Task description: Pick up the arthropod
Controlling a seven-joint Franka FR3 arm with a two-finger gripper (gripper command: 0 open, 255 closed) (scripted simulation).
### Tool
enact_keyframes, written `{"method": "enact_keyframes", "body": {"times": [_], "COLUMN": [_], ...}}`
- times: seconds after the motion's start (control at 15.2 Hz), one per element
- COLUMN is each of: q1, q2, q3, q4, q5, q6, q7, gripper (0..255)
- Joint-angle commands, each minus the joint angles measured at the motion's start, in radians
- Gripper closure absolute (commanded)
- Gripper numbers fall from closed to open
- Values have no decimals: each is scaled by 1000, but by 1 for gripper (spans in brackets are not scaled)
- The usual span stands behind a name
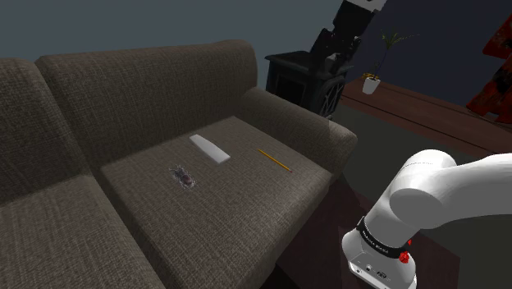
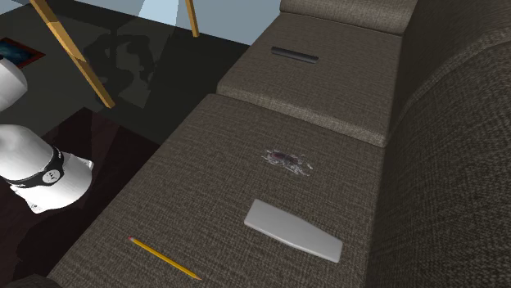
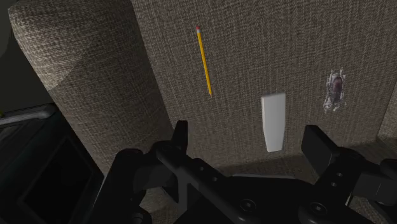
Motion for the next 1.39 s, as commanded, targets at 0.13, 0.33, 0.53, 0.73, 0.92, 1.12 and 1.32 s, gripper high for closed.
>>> {"method": "enact_keyframes", "body": {"times": [0.13, 0.33, 0.53, 0.73, 0.92, 1.12, 1.32], "q1": [9, 23, 35, 46, 53, 56, 56], "q2": [28, 79, 141, 213, 295, 386, 484], "q3": [31, 78, 125, 172, 219, 267, 314], "q4": [-26, -57, -77, -85, -83, -69, -44], "q5": [12, 28, 41, 48, 48, 38, 16], "q6": [53, 133, 213, 291, 368, 441, 509], "q7": [23, 57, 92, 128, 166, 208, 256], "gripper": [0, 0, 0, 0, 0, 0, 0]}}
